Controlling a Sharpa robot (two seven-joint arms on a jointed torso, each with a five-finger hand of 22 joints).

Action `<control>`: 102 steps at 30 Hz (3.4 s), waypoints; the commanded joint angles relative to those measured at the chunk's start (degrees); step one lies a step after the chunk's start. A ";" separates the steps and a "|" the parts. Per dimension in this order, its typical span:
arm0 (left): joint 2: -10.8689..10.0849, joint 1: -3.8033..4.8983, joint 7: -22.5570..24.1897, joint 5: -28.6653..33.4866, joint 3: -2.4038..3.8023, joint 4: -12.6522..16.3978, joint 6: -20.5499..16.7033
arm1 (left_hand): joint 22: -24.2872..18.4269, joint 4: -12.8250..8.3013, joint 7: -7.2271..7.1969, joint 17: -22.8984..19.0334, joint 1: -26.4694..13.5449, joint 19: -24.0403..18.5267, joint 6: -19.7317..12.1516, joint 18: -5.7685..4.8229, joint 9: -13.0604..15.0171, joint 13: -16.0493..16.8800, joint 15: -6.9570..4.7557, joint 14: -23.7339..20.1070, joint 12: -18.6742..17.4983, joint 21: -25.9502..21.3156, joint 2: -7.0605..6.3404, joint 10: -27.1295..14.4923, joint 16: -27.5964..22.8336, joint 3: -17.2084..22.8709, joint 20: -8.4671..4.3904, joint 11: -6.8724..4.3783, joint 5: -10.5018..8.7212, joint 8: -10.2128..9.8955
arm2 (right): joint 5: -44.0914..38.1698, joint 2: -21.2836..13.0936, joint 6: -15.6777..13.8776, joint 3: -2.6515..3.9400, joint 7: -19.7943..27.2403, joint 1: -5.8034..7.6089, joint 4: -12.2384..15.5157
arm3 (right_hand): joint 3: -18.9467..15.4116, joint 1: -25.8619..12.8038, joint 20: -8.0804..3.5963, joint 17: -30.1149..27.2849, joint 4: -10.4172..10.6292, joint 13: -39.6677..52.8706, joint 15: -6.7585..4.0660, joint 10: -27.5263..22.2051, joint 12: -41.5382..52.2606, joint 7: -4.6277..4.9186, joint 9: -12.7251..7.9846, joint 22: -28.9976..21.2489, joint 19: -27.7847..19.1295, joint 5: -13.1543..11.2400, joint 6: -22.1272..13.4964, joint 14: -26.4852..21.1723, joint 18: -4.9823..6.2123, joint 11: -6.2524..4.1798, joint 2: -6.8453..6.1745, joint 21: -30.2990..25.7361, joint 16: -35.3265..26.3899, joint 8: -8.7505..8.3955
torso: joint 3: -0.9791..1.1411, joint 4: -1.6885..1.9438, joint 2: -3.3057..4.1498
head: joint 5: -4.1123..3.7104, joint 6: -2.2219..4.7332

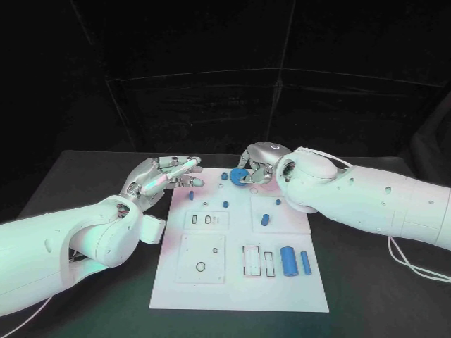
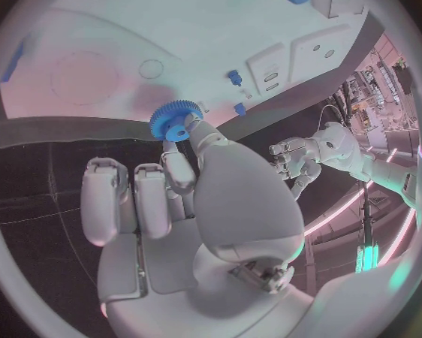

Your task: Assemble the parts on the task board

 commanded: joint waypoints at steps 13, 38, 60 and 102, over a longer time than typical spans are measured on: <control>0.11 0.11 -0.01 0.00 0.07 0.10 0.68 | -0.05 -0.05 3.20 0.09 -0.07 0.09 0.37 0.75 0.08 0.00 0.33 -0.22 -0.09 -0.30 0.50 -0.03 -0.23 0.40 0.40 -0.04 0.11 -0.24 | -1.44 4.93 1.20 -0.12 0.66 -0.87 -2.46 | 0.90 -0.71 -0.18 1.30 0.04 -0.20 -0.20 -0.03 -0.50 -0.97 -0.12 2.18 0.00 0.15 2.27 3.39 -0.38 -0.13 -0.04 0.21 -0.26 -0.44 | 0.02 -0.03 -0.01 | 0.36 -0.30; 0.17 0.12 -0.14 0.00 0.07 0.07 0.73 | -0.11 -0.07 3.20 0.12 -0.05 0.05 0.42 0.74 0.09 0.00 0.35 -0.30 -0.08 -0.37 0.58 -0.02 -0.35 0.44 0.42 -0.04 0.11 -0.24 | -1.65 7.88 2.13 -0.17 0.02 -1.41 -5.28 | 0.76 -4.43 0.99 1.10 0.68 -2.55 1.08 -1.98 -3.11 0.64 -0.28 1.91 -0.24 -3.90 -3.71 3.32 -0.32 1.39 -2.05 0.03 -0.51 -5.86 | 0.07 -0.18 0.00 | 0.61 -0.50; -0.36 0.14 -0.31 0.00 0.07 0.34 0.85 | -0.15 -0.08 3.20 0.14 -0.04 0.02 0.46 0.74 0.09 -0.01 0.37 -0.35 -0.08 -0.42 0.60 -0.03 -0.45 0.45 0.43 -0.03 0.11 -0.25 | 2.05 -0.17 -3.52 -0.21 2.66 -1.44 1.32 | -0.62 -5.34 1.51 0.95 1.51 -3.82 1.51 -3.03 -4.32 1.07 0.16 1.77 -0.37 -3.84 -5.31 3.26 -0.26 1.82 -2.03 -0.07 -0.70 -6.92 | 0.11 -0.47 -0.13 | 0.46 -0.21; -0.23 0.07 -0.60 0.01 0.04 -0.64 2.24 | -0.60 -0.52 2.22 1.40 0.10 1.09 3.25 0.86 0.22 0.36 -0.41 1.28 1.86 -0.42 0.80 3.92 -0.84 0.48 -0.10 -1.09 0.11 0.56 | 16.00 -18.14 -3.34 -0.29 18.30 -5.71 0.71 | -0.93 -2.78 1.24 1.61 -0.45 -3.39 1.19 -2.80 -3.94 0.66 0.12 2.58 0.09 -1.86 -4.67 3.39 -0.43 1.43 -3.57 0.19 -0.40 -7.08 | 0.20 -1.06 -0.16 | -2.45 0.20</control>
